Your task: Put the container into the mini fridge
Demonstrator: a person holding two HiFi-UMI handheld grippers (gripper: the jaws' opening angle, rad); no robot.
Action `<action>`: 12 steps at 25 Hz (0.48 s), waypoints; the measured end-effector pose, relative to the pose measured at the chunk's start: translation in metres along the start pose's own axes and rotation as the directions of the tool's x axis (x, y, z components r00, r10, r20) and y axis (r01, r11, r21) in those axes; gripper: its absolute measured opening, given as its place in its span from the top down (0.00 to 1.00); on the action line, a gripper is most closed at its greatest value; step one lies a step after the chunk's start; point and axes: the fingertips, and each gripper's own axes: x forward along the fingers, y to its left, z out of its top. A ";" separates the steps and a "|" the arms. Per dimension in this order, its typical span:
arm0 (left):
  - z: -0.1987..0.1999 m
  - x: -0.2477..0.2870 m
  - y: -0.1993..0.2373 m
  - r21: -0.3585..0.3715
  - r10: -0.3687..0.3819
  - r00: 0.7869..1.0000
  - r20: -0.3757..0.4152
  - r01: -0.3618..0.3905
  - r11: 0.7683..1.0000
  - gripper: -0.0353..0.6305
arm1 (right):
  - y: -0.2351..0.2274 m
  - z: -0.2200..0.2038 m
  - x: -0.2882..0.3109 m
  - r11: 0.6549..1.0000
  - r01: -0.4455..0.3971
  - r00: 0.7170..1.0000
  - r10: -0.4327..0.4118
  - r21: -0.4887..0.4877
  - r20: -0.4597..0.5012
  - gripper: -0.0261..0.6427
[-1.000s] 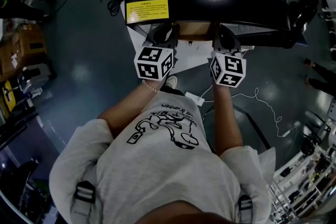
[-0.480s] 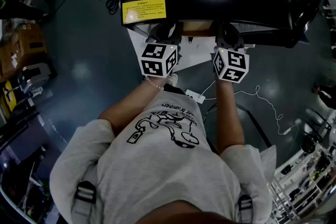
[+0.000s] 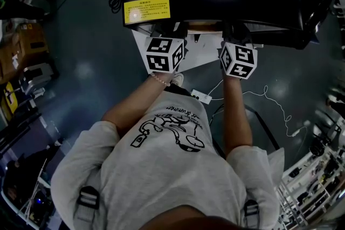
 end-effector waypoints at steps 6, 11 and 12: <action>0.001 0.006 0.002 0.004 0.007 1.000 -0.008 -0.007 1.000 0.84 | -0.003 0.001 0.007 1.000 0.003 1.000 -0.003 0.003 0.000 0.89; 0.000 0.009 0.003 0.010 0.012 1.000 -0.016 -0.012 1.000 0.84 | -0.005 -0.002 0.011 1.000 -0.003 1.000 0.003 0.008 -0.003 0.89; -0.001 0.010 0.004 0.010 0.014 1.000 -0.019 -0.014 1.000 0.84 | -0.006 -0.003 0.012 1.000 -0.004 1.000 0.004 0.011 -0.005 0.89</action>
